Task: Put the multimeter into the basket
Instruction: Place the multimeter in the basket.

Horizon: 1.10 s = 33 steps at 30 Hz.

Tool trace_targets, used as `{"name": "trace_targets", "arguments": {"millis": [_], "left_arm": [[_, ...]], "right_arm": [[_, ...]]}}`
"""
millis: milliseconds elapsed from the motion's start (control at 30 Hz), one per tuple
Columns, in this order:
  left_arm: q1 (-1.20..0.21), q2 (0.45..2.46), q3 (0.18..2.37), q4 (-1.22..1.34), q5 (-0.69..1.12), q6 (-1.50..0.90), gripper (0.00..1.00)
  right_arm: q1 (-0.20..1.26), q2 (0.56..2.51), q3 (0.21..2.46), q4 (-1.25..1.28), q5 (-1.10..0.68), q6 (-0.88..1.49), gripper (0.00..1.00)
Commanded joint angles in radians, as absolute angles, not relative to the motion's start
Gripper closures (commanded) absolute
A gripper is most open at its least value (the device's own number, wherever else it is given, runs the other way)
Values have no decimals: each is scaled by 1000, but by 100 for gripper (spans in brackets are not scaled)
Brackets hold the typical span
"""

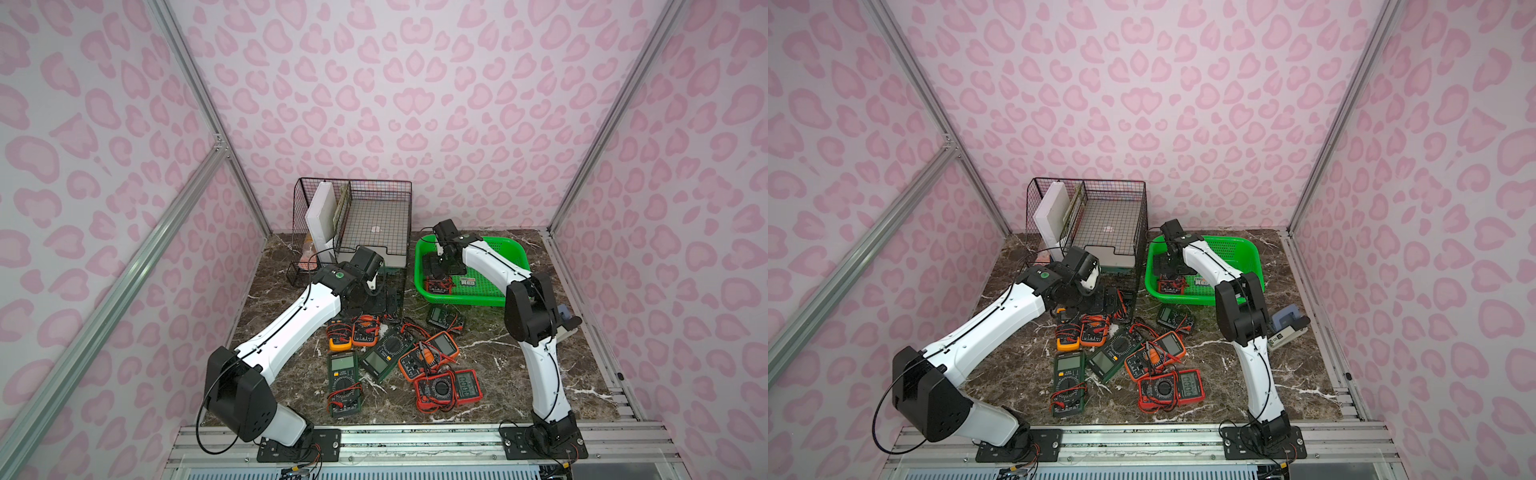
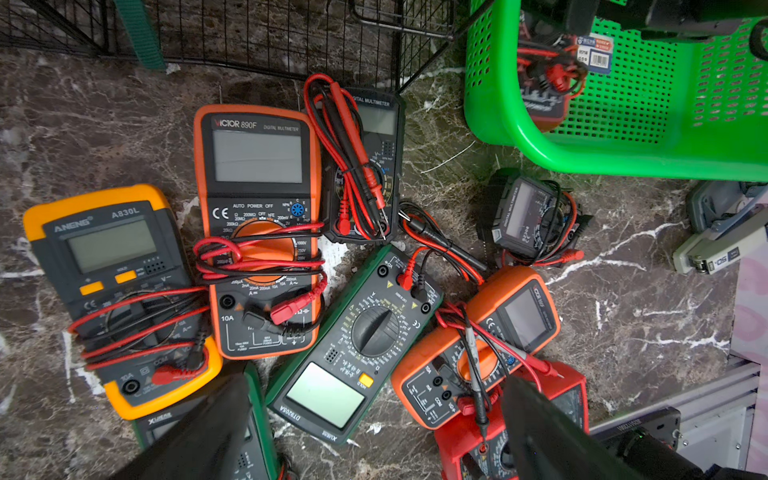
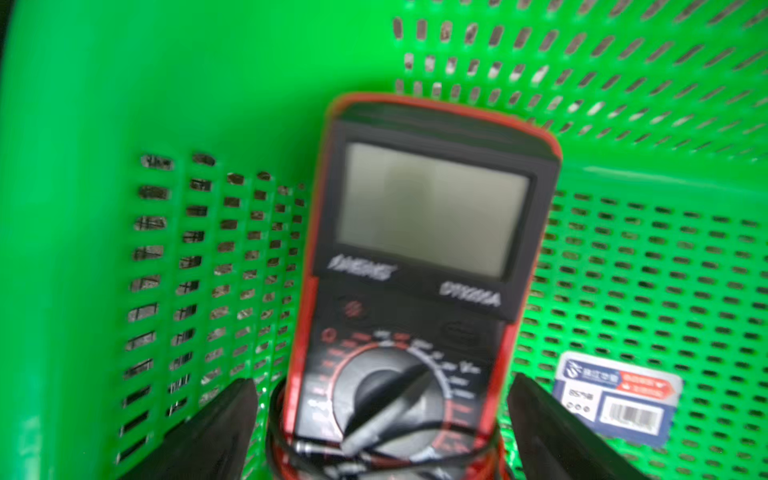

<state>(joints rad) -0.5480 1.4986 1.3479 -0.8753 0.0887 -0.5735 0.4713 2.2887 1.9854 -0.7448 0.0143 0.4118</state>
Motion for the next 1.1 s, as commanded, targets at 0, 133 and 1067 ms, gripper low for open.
{"name": "trace_targets", "arguments": {"millis": [0,133,1067], "left_arm": [[-548,1500,1347,-859,92,-572,1],[-547,1501,1347,-858,91,-574,1],[-687,1360,1246,-923,142,-429,1]], "right_arm": [[472,2282,1990,-745,-12,424,1],[468,2265,1985,-745,-24,434,1],[358,1732,1538,-651,108,655,1]]}}
